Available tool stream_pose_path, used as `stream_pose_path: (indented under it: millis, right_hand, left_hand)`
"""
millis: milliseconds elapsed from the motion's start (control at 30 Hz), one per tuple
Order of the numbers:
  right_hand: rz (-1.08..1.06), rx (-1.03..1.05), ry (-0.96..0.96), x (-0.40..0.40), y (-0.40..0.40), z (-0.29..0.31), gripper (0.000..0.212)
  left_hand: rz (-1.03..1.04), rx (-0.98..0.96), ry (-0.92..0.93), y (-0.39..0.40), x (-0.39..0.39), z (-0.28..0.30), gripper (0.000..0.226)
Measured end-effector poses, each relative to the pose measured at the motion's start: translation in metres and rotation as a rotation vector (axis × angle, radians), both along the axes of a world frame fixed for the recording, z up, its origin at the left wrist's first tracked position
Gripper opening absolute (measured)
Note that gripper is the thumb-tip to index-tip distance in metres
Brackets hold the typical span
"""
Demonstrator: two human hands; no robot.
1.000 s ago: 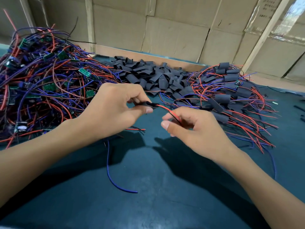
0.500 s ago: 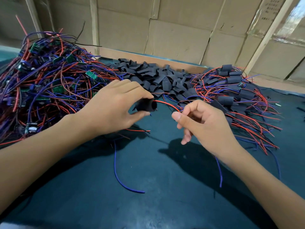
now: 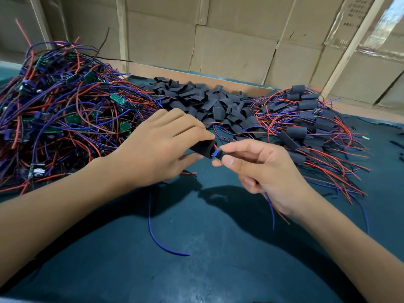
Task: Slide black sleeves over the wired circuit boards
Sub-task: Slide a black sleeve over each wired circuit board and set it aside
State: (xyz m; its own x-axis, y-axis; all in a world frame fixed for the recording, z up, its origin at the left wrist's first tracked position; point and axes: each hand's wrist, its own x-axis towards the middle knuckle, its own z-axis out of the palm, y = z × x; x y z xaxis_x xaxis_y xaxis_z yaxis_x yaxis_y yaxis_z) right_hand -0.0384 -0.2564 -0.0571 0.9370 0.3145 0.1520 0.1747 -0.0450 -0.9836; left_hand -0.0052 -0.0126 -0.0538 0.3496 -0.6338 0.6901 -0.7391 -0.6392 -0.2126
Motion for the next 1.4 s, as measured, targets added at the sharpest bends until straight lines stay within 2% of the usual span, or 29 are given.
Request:
stream_pose_path:
  millis: [167,533,800,867,1033,1133,1267,1333,1400]
  right_hand:
    - [-0.068,0.003,-0.023,-0.004,0.004,0.005,0.018]
    - [-0.131,0.001,-0.091,-0.004,0.000,0.012,0.016]
    - [-0.152,-0.062,-0.060,-0.002,0.005,0.002,0.015]
    - [-0.117,-0.085,-0.071,-0.003,0.002,0.004,0.011]
    - [-0.014,-0.163,-0.150,-0.004,-0.009,0.010,0.021]
    - [0.006,-0.173,-0.221,-0.005,-0.010,0.012,0.014]
    - [-0.130,-0.324,-0.363,-0.001,-0.007,0.008,0.010]
    - [-0.239,-0.358,-0.430,0.007,-0.018,0.008,0.010]
    - [-0.461,-0.425,-0.540,0.018,-0.041,0.013,0.017]
  left_hand:
    - [-0.089,-0.019,0.012,-0.008,-0.007,0.000,0.027]
    - [-0.104,-0.036,0.050,-0.005,-0.006,0.002,0.034]
    - [-0.129,0.025,-0.063,-0.016,-0.015,-0.003,0.028]
    - [-0.117,0.011,-0.055,-0.016,-0.014,-0.004,0.030]
    - [-0.157,-0.028,0.001,-0.018,-0.014,-0.002,0.035]
    - [-0.142,-0.020,0.002,-0.020,-0.015,-0.002,0.036]
    - [-0.108,0.013,-0.009,-0.018,-0.014,-0.002,0.041]
    - [0.031,0.001,-0.042,-0.016,-0.011,-0.001,0.046]
    - [0.229,-0.034,-0.044,-0.009,-0.002,0.000,0.050]
